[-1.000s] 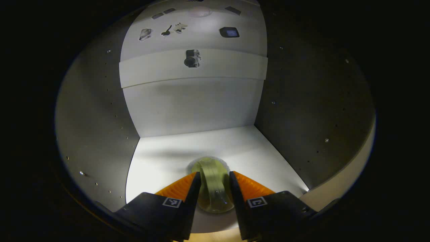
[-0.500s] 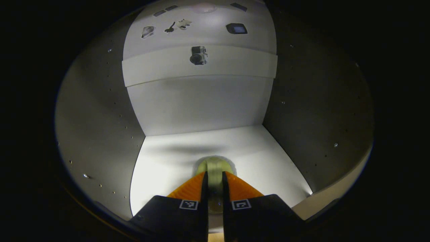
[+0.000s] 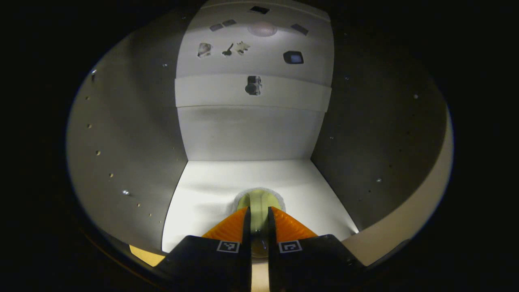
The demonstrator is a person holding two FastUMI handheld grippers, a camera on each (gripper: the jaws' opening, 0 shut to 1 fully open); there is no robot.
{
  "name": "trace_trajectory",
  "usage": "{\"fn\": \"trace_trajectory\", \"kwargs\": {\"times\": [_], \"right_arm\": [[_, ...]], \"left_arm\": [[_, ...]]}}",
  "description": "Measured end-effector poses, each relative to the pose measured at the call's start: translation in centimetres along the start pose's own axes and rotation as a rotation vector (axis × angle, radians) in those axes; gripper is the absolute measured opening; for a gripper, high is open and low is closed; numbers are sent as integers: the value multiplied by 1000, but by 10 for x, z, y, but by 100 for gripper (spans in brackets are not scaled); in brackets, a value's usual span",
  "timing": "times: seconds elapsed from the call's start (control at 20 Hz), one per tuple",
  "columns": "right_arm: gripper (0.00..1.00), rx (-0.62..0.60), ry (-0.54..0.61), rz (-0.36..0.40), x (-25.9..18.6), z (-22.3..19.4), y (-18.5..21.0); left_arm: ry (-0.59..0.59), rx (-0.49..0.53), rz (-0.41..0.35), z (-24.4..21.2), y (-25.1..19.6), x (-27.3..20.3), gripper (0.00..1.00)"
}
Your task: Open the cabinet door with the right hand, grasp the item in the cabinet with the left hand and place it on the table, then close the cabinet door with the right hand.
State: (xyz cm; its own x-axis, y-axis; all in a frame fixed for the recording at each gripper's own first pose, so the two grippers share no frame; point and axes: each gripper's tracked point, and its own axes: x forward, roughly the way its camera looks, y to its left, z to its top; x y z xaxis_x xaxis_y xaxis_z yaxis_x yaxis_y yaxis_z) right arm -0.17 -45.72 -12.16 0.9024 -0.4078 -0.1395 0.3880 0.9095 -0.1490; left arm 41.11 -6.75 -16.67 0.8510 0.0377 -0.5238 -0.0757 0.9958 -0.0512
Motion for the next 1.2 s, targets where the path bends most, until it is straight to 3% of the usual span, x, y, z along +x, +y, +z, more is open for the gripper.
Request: {"fn": "trace_trajectory", "kwargs": {"times": [0.25, 0.5, 0.75, 0.95, 1.2], "right_arm": [[98, 11, -31, 47, -28, 10, 16], [96, -1, -71, 84, -76, 22, 30], [98, -6, -83, 148, -141, 27, 48], [97, 22, -102, 188, -182, 35, 52], [98, 20, -115, 224, -197, 38, 63]], "left_arm": [[-46, -18, -6, -27, -3, -71, 20], [-8, -76, -24, -92, -4, -128, 21], [15, -69, -11, -157, -6, -179, 20], [18, -52, -41, -207, -26, -207, 20], [73, -76, -57, -272, -38, -214, 20]]}}
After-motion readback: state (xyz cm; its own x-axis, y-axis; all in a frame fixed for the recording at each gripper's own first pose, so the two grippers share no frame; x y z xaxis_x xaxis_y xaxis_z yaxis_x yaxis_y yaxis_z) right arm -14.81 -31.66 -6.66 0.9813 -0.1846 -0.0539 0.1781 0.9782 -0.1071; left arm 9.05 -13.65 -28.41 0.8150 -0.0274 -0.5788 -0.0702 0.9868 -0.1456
